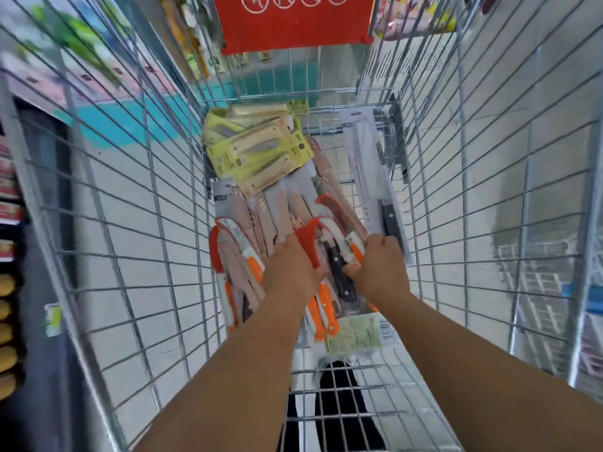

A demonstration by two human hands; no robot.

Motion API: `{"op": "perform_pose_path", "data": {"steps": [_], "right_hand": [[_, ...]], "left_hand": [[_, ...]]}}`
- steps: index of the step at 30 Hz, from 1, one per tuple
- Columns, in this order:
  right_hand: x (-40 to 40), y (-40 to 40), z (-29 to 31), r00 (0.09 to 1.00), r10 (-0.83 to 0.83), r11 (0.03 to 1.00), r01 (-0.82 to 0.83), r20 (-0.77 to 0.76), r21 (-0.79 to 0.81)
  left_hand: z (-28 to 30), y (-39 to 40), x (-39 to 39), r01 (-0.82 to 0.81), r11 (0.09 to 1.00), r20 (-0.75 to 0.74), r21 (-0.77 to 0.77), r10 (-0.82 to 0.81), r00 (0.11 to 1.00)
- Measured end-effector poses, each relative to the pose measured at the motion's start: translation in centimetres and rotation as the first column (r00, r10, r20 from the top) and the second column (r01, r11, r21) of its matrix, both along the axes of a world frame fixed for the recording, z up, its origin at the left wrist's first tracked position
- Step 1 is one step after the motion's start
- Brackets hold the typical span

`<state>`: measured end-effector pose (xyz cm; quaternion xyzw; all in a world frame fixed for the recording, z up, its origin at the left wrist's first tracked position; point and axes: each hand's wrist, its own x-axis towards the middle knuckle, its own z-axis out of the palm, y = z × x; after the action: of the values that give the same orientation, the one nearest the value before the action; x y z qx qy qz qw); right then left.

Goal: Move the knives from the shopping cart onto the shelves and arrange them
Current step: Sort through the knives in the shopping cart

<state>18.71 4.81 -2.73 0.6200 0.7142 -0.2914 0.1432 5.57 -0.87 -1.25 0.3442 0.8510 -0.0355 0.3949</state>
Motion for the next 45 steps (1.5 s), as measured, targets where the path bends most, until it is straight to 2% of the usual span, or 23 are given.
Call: {"op": "perform_pose_path", "data": {"steps": [4, 8, 12, 15, 18, 21, 24, 27, 31, 35, 38, 40, 42, 45], "right_hand": [[-0.1, -0.3, -0.1, 0.999, 0.038, 0.999, -0.038, 0.015, 0.020], [-0.2, -0.6, -0.2, 0.995, 0.085, 0.996, -0.087, 0.048, 0.036], [-0.1, -0.8, -0.1, 0.998, 0.050, 0.999, -0.051, 0.037, 0.012], [-0.1, -0.8, 0.2, 0.995, 0.065, 0.998, -0.063, 0.072, -0.022], [-0.2, -1.1, 0.4, 0.997, 0.052, 0.996, -0.047, 0.065, -0.081], [-0.3, -1.2, 0.8, 1.000, 0.016, 0.995, -0.014, 0.017, -0.103], [-0.2, -0.5, 1.8, 0.999, 0.052, 0.995, -0.052, 0.003, -0.089], [-0.6, -0.1, 3.7, 0.984, -0.041, 0.981, 0.007, -0.176, -0.192], [-1.4, -0.6, 5.7, 0.912, -0.182, 0.915, 0.019, -0.369, -0.403], [-1.3, -1.2, 7.7, 0.888, -0.194, 0.855, -0.055, -0.417, -0.516], [-0.9, -1.9, 7.9, 0.913, -0.216, 0.777, -0.054, -0.346, -0.627], [-0.8, -2.5, 8.2, 0.944, -0.144, 0.766, -0.085, -0.298, -0.638], [-0.5, -3.1, 7.8, 0.942, -0.139, 0.772, -0.090, -0.305, -0.629], [0.4, -3.3, 6.7, 0.962, -0.069, 0.882, -0.065, -0.265, -0.467]], "left_hand": [[-0.3, -0.3, 2.6, -0.040, 0.998, -0.045, -0.038, 0.038, 0.998], [-0.9, -0.4, 4.1, -0.230, 0.973, -0.021, -0.013, 0.229, 0.973], [-1.6, -0.6, 4.6, -0.344, 0.939, -0.040, -0.013, 0.343, 0.939], [-2.6, -1.2, 4.1, -0.294, 0.956, -0.062, 0.012, 0.294, 0.954], [-2.0, -1.7, 3.2, -0.239, 0.970, -0.006, 0.035, 0.240, 0.971], [-0.3, -1.9, 2.1, -0.185, 0.980, 0.121, 0.070, 0.176, 0.977], [1.6, -1.6, 0.7, -0.223, 0.964, 0.308, 0.143, 0.171, 0.936], [2.5, -1.0, -0.4, -0.351, 0.915, 0.462, 0.198, 0.228, 0.857], [3.3, 0.0, 0.1, -0.408, 0.877, 0.545, 0.256, 0.218, 0.810], [3.2, -0.1, 0.8, -0.406, 0.888, 0.597, 0.217, 0.209, 0.775], [3.0, -0.4, 0.7, -0.367, 0.903, 0.554, 0.224, 0.192, 0.810], [2.7, -0.7, 0.4, -0.361, 0.909, 0.546, 0.208, 0.198, 0.814], [2.8, -1.0, 0.0, -0.325, 0.919, 0.532, 0.225, 0.163, 0.831], [2.7, -1.5, -1.0, -0.154, 0.953, 0.446, 0.263, 0.022, 0.895]]}}
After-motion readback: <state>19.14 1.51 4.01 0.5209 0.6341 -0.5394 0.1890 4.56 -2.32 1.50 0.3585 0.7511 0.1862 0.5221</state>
